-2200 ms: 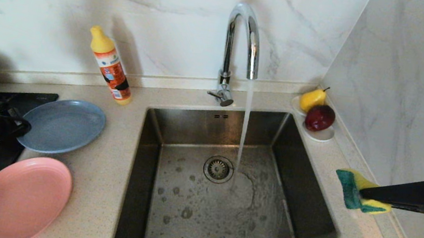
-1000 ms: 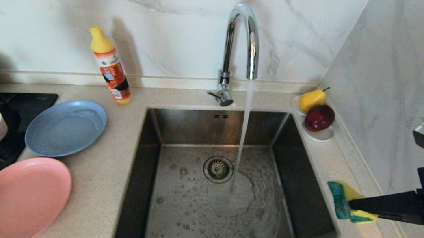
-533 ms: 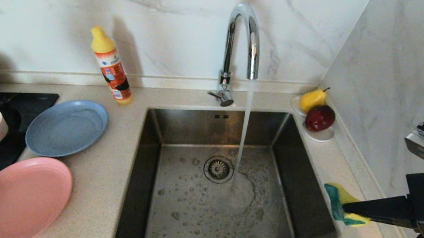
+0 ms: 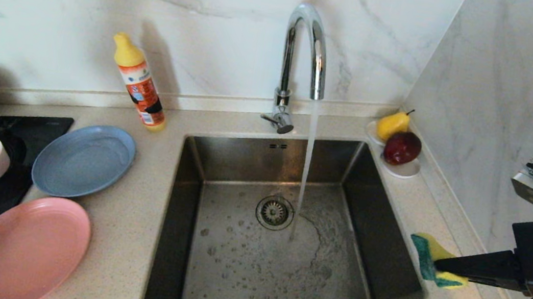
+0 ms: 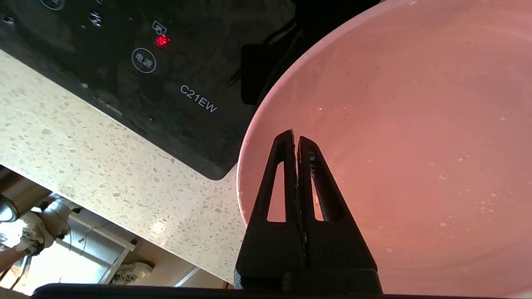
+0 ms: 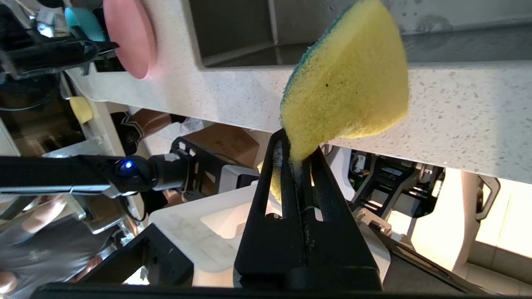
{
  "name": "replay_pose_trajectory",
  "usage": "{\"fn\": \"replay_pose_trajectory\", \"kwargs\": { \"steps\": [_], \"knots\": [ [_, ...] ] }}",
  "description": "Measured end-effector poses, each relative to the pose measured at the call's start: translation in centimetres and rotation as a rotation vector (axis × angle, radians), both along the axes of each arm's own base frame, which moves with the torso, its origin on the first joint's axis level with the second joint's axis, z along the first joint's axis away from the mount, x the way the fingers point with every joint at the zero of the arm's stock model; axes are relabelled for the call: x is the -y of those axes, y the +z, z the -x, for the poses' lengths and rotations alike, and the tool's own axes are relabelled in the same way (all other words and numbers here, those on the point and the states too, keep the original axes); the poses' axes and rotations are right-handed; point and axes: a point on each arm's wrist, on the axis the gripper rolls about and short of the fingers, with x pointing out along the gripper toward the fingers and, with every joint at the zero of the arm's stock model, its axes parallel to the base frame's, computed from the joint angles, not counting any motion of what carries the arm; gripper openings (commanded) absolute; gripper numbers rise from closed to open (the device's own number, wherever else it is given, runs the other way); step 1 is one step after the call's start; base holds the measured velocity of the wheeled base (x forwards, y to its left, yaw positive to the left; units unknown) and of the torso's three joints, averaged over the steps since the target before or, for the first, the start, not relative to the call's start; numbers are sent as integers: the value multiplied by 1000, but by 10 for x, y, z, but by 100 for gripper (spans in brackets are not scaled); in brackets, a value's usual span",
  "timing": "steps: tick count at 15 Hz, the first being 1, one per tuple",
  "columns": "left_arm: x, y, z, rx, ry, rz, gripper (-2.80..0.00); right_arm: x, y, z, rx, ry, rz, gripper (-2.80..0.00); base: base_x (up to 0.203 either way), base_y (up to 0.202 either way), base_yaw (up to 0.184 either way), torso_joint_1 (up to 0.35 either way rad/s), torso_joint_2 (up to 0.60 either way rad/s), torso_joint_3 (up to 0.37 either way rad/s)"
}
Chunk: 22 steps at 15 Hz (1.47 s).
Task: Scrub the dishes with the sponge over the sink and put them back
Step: Wash the plate
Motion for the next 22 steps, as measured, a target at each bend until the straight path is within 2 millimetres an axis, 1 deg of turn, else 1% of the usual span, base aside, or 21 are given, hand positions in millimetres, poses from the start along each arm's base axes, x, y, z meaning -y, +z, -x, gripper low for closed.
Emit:
{"fn": "replay_pose_trajectory", "kwargs": {
  "steps": [4, 9, 11, 12, 13, 14, 16, 17, 18, 20, 22],
  "knots": [
    [1, -8, 0, -14, -18, 39, -280, 0, 1, 0, 3, 7, -10, -280, 0, 0, 0, 0, 0, 0],
    [8, -9, 0, 15, -60, 117, -280, 1, 2, -1, 8, 5, -9, -280, 0, 0, 0, 0, 0, 0],
    [10, -6, 2, 35, -62, 125, -280, 1, 1, -1, 3, 5, -10, -280, 0, 0, 0, 0, 0, 0],
    [10, 0, 1, 54, -61, 112, -280, 1, 1, -1, 4, 5, -10, -280, 0, 0, 0, 0, 0, 0],
    [9, 10, 1, 84, -55, 90, -74, 1, 2, 0, 8, 4, -10, -280, 0, 0, 0, 0, 0, 0],
    [9, 20, 3, 101, -45, 71, 0, 1, 3, 0, 11, 3, -11, -280, 0, 0, 0, 0, 0, 0],
    [8, 40, 8, 116, -17, 30, 0, 2, 5, 0, 19, -2, -13, -280, 0, 0, 0, 0, 0, 0],
    [6, 47, 10, 107, 2, 20, 0, 3, 6, 1, 24, -2, -14, -280, 0, 0, 0, 0, 0, 0],
    [2, 49, 12, 90, 24, 15, 0, 3, 6, 1, 24, -4, -14, -280, 0, 0, 0, 0, 0, 0],
    [-5, 48, 12, 77, 48, 15, 0, 4, 6, 2, 24, -11, -13, -280, 0, 0, 0, 0, 0, 0],
    [-7, 42, 11, 59, 56, 25, 0, 5, 6, 2, 25, -13, -14, -280, 0, 0, 0, 0, 0, 0]
  ]
}}
